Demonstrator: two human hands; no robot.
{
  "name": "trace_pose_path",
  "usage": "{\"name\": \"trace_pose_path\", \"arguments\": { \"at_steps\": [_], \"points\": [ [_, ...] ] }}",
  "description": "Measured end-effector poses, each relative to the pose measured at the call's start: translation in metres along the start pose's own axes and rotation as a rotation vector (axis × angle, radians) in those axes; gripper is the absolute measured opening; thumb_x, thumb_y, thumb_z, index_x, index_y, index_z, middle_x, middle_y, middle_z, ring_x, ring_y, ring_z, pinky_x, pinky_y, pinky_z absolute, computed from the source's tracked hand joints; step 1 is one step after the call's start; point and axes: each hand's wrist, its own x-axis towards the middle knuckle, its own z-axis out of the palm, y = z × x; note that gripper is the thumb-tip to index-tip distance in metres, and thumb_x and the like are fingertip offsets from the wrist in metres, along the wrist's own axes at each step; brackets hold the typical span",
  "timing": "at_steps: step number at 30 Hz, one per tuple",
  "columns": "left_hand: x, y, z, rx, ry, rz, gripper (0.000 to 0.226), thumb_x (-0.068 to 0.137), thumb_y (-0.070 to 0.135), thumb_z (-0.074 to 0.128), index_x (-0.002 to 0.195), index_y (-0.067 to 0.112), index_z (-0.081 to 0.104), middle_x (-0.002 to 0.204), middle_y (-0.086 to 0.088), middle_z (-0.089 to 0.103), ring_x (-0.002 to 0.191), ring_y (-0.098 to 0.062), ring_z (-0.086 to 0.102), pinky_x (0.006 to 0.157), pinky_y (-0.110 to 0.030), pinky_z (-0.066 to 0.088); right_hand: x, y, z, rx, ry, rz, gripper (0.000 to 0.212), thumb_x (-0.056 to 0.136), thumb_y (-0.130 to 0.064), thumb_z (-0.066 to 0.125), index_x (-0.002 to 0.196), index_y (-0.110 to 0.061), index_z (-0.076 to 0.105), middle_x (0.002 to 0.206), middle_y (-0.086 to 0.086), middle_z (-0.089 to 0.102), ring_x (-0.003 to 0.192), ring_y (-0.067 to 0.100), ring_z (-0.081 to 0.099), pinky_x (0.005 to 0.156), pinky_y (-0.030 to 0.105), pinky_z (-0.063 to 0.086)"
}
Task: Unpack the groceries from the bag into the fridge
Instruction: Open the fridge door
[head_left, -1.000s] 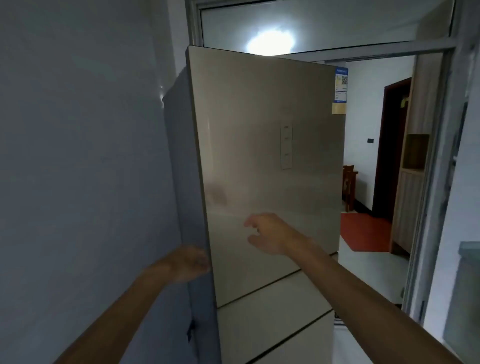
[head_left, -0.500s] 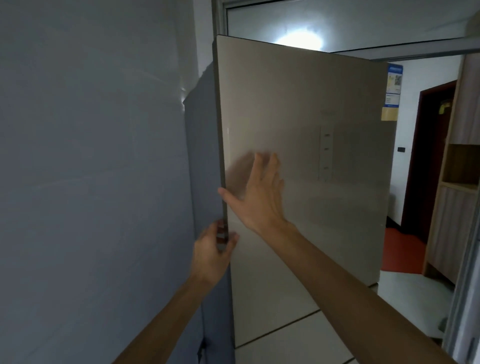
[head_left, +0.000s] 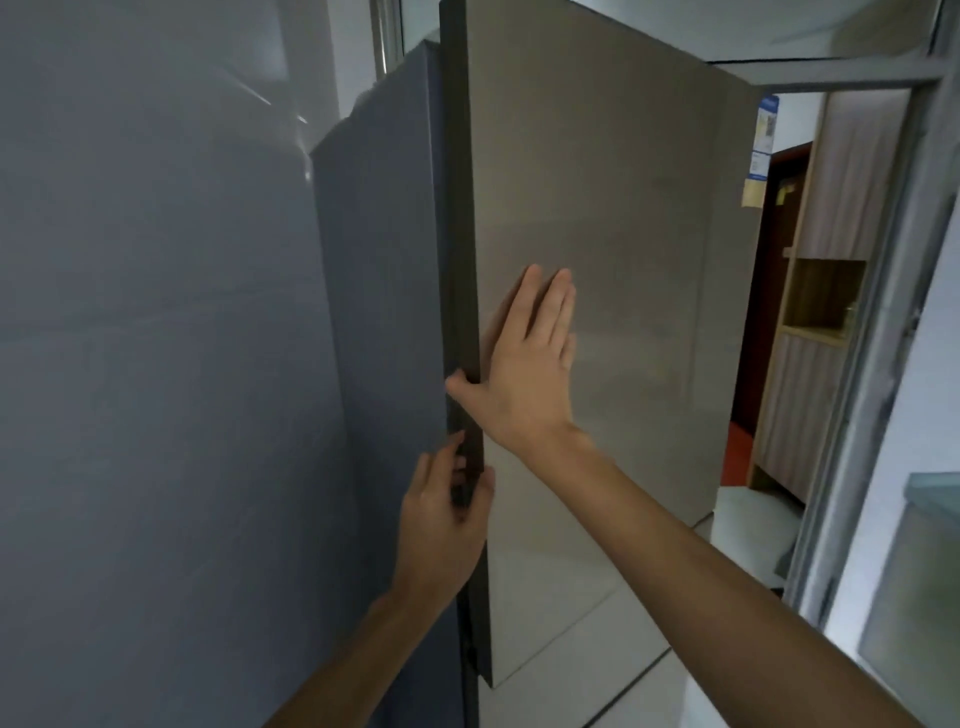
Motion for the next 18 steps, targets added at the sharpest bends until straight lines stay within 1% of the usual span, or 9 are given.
{"name": "trace_pose_path", "arguments": {
  "at_steps": [4, 6, 8, 9, 10, 12, 15, 16, 18],
  "points": [
    [-0.018, 0.007, 0.001, -0.150, -0.034, 0.122, 0.030, 0.097, 0.035, 0.049, 0.121, 0.021, 0.060, 0.100, 0.007, 0.063, 0.092, -0.005, 0.064, 0.075, -0.017, 0.053, -0.018, 0.024, -0.032, 0.062, 0.006, -0.063, 0.128, 0.069, -0.054, 0.072, 0.151, -0.014, -0.018, 0.160, 0.014, -0.018, 0.149, 0.029, -0.016, 0.121, 0.051, 0.013],
    [-0.024, 0.011, 0.007, -0.188, -0.051, 0.161, 0.026, 0.095, 0.033, 0.053, 0.121, 0.026, 0.057, 0.104, 0.008, 0.061, 0.098, -0.005, 0.062, 0.077, -0.013, 0.050, -0.030, 0.036, -0.055, 0.103, -0.001, -0.066, 0.125, 0.071, -0.054, 0.072, 0.152, -0.021, -0.017, 0.162, 0.004, -0.018, 0.149, 0.021, -0.013, 0.122, 0.037, 0.009],
    [-0.030, 0.016, 0.018, -0.239, -0.092, 0.152, 0.033, 0.091, 0.035, 0.061, 0.123, 0.029, 0.054, 0.109, 0.008, 0.059, 0.104, -0.009, 0.061, 0.080, -0.016, 0.051, -0.047, 0.048, -0.079, 0.159, -0.009, -0.035, 0.120, 0.074, -0.051, 0.073, 0.152, -0.027, -0.014, 0.162, -0.007, -0.014, 0.149, 0.011, -0.008, 0.116, 0.021, 0.006],
    [-0.034, 0.021, 0.025, -0.270, -0.124, 0.144, 0.039, 0.089, 0.038, 0.064, 0.126, 0.029, 0.053, 0.110, 0.009, 0.059, 0.106, -0.010, 0.060, 0.082, -0.018, 0.051, -0.055, 0.055, -0.091, 0.190, -0.004, -0.021, 0.117, 0.075, -0.049, 0.074, 0.153, -0.029, -0.011, 0.162, -0.009, -0.009, 0.149, 0.008, -0.003, 0.117, 0.022, 0.009],
    [-0.038, 0.027, 0.033, -0.301, -0.164, 0.147, 0.045, 0.088, 0.041, 0.065, 0.128, 0.028, 0.052, 0.110, 0.009, 0.060, 0.106, -0.010, 0.061, 0.084, -0.018, 0.052, -0.064, 0.063, -0.103, 0.220, 0.013, -0.012, 0.113, 0.076, -0.047, 0.074, 0.153, -0.030, -0.007, 0.162, -0.010, -0.002, 0.149, 0.008, 0.004, 0.120, 0.029, 0.016],
    [-0.048, 0.044, 0.051, -0.324, -0.243, 0.206, 0.049, 0.088, 0.050, 0.064, 0.128, 0.025, 0.052, 0.108, 0.012, 0.060, 0.103, -0.007, 0.061, 0.082, -0.019, 0.052, -0.080, 0.080, -0.127, 0.275, 0.053, -0.002, 0.104, 0.078, -0.041, 0.074, 0.154, -0.029, 0.004, 0.159, -0.009, 0.017, 0.146, 0.007, 0.021, 0.117, 0.041, 0.031],
    [-0.064, 0.075, 0.079, -0.301, -0.288, 0.324, 0.049, 0.088, 0.057, 0.060, 0.124, 0.025, 0.054, 0.101, 0.015, 0.055, 0.095, 0.007, 0.055, 0.081, -0.009, 0.045, -0.104, 0.108, -0.166, 0.357, 0.114, 0.028, 0.081, 0.082, -0.029, 0.073, 0.148, -0.022, 0.027, 0.145, -0.007, 0.046, 0.132, 0.007, 0.046, 0.107, 0.033, 0.044],
    [-0.068, 0.085, 0.088, -0.309, -0.301, 0.356, 0.048, 0.087, 0.056, 0.062, 0.123, 0.025, 0.054, 0.101, 0.015, 0.056, 0.094, 0.010, 0.053, 0.081, -0.006, 0.043, -0.113, 0.118, -0.180, 0.386, 0.143, 0.051, 0.071, 0.084, -0.028, 0.073, 0.143, -0.020, 0.035, 0.137, -0.006, 0.053, 0.126, 0.008, 0.053, 0.103, 0.031, 0.046],
    [-0.074, 0.103, 0.108, -0.325, -0.342, 0.470, 0.045, 0.087, 0.050, 0.067, 0.120, 0.020, 0.060, 0.100, 0.010, 0.059, 0.092, 0.007, 0.054, 0.081, -0.010, 0.046, -0.128, 0.140, -0.205, 0.412, 0.215, 0.111, 0.055, 0.082, -0.035, 0.071, 0.129, -0.020, 0.046, 0.123, -0.008, 0.062, 0.115, 0.010, 0.061, 0.098, 0.031, 0.049]
  ]
}}
